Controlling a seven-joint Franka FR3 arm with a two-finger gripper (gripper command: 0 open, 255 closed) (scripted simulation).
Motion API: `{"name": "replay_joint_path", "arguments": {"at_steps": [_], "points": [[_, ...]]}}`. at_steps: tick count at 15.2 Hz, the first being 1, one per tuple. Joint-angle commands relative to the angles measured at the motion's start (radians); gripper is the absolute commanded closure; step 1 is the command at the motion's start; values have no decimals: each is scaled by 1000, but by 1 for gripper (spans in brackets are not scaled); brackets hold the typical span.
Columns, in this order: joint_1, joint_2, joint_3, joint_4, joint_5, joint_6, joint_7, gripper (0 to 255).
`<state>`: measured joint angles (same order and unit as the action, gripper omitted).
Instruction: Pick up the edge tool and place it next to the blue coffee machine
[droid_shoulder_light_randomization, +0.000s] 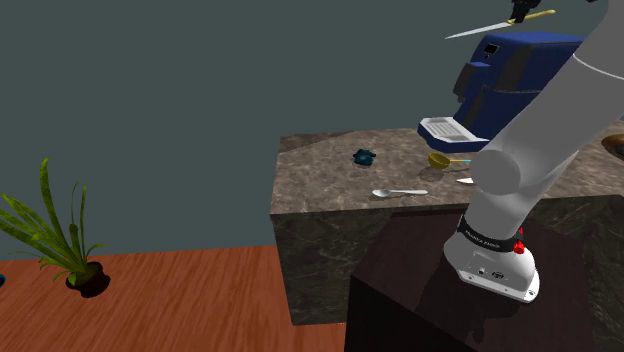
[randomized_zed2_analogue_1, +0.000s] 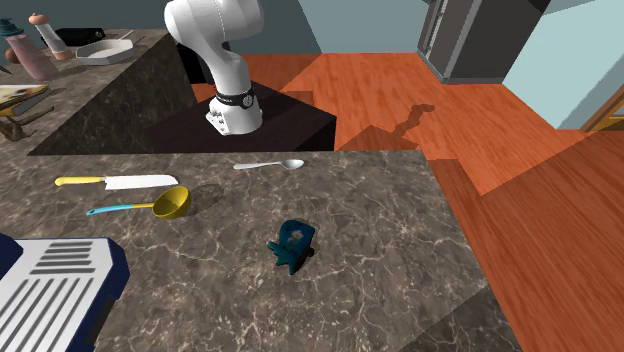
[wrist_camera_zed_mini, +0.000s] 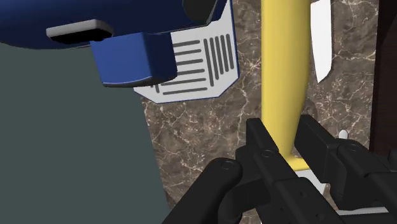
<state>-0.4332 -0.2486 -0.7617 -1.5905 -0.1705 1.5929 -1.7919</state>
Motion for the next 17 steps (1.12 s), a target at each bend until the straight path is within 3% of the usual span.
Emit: {"name": "replay_joint_path", "arguments": {"at_steps": [1, 7, 11, 14, 17], "points": [[-12, 17, -49, 22, 14, -1, -64, 255], [-43, 94, -208, 98, 89, -10, -253, 255], [-85, 221, -352, 180, 223, -29, -425, 255], [-196, 379, -441, 266, 398, -70, -587, 255], [-401, 523, -427, 378, 556, -132, -717, 255]]}}
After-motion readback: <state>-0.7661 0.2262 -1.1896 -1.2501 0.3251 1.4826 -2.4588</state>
